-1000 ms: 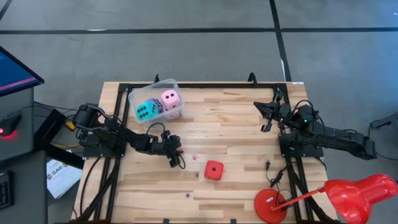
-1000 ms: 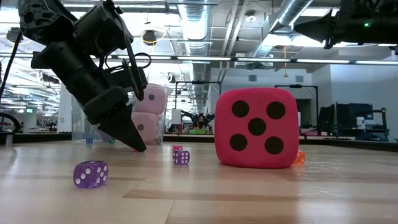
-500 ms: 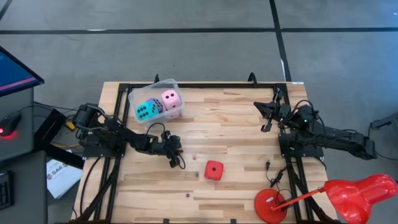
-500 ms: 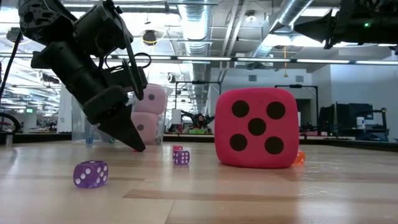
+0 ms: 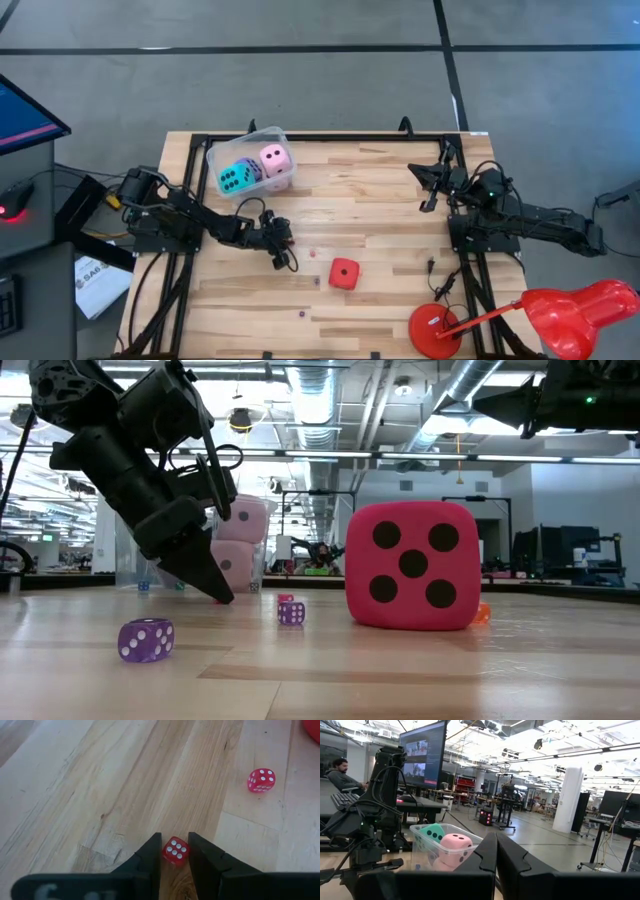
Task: Pick & Place Dice
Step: Put the left small red dice into the transparent container
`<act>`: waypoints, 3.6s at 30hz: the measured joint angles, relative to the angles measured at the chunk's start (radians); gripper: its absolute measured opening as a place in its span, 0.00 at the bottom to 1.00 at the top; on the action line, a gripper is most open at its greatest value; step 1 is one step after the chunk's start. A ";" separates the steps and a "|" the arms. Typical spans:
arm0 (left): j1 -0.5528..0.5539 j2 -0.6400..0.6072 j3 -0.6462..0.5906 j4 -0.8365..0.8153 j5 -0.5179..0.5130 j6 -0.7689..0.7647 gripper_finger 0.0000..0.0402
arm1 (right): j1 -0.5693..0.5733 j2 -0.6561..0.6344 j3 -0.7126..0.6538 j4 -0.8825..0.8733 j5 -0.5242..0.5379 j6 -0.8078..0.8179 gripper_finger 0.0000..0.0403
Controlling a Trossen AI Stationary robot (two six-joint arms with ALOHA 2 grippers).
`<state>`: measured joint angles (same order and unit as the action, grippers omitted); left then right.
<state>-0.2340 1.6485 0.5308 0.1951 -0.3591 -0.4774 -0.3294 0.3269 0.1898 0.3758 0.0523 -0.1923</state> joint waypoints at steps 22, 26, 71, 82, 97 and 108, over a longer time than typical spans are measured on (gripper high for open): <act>0.000 0.000 0.000 0.000 -0.001 0.000 0.18 | 0.000 0.000 0.000 0.000 0.000 0.000 0.00; 0.000 0.000 0.000 0.000 -0.001 0.000 0.18 | 0.000 0.000 0.000 0.000 0.000 0.000 0.00; 0.039 -0.413 -0.003 -0.080 -0.169 0.237 0.17 | 0.000 0.000 0.000 0.000 0.000 -0.002 0.00; 0.161 -0.679 -0.002 -0.216 -0.379 0.290 0.17 | 0.000 0.000 0.000 0.000 0.000 -0.001 0.00; 0.433 -0.723 -0.002 -0.238 -0.639 0.203 0.17 | 0.000 0.000 0.000 0.000 0.000 -0.001 0.00; 0.473 -0.723 -0.001 -0.258 -0.576 0.157 0.27 | 0.000 0.000 0.000 0.000 0.000 -0.001 0.00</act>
<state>0.2390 0.9253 0.5297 -0.0629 -0.9347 -0.3202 -0.3294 0.3271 0.1898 0.3759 0.0525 -0.1932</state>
